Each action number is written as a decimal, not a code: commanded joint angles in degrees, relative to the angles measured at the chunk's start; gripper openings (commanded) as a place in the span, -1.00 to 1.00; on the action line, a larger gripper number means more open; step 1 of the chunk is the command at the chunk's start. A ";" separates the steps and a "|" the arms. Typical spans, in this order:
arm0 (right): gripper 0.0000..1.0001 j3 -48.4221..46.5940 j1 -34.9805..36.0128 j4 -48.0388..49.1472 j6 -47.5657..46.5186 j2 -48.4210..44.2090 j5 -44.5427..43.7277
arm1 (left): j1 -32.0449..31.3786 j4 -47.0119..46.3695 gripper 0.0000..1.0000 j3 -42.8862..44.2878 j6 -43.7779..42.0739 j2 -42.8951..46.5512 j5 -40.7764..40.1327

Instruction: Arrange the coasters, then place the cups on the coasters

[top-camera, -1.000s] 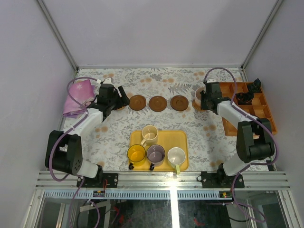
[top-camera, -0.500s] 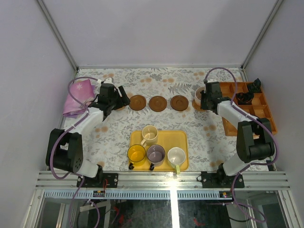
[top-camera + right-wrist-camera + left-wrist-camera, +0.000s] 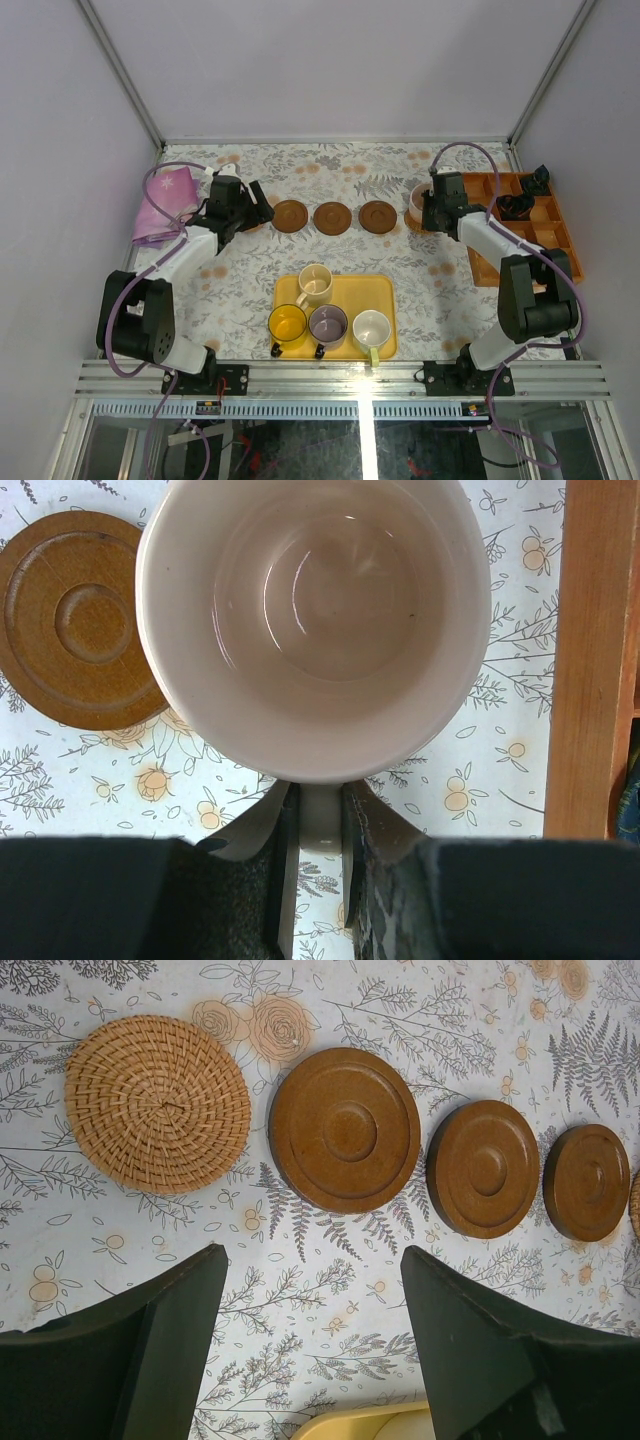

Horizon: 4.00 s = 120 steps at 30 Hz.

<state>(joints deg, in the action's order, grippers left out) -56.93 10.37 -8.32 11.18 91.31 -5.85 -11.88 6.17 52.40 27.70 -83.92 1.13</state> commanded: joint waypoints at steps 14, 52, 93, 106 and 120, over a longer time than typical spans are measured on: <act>-1.00 0.13 -0.27 1.78 1.32 -6.32 0.46 | 0.30 -1.54 0.40 1.39 -0.18 -0.85 0.70; -1.00 -1.30 -0.31 4.74 2.41 -1.04 -1.35 | 0.30 -2.31 0.40 0.89 -0.20 -1.58 1.52; 0.99 4.97 1.73 -10.91 8.31 -30.05 10.33 | 0.17 -2.17 0.43 0.27 0.33 1.82 4.05; 0.99 14.35 22.67 -24.05 15.23 -44.24 9.33 | -2.20 -2.13 0.46 -0.37 0.86 2.01 5.11; 0.81 11.71 34.27 -29.59 13.03 -37.43 11.10 | -2.52 -1.76 0.47 -0.65 1.47 2.69 4.15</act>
<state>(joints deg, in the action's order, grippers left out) -42.02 41.80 -36.05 25.19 51.20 4.21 -14.22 6.07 52.34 28.73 -83.18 5.43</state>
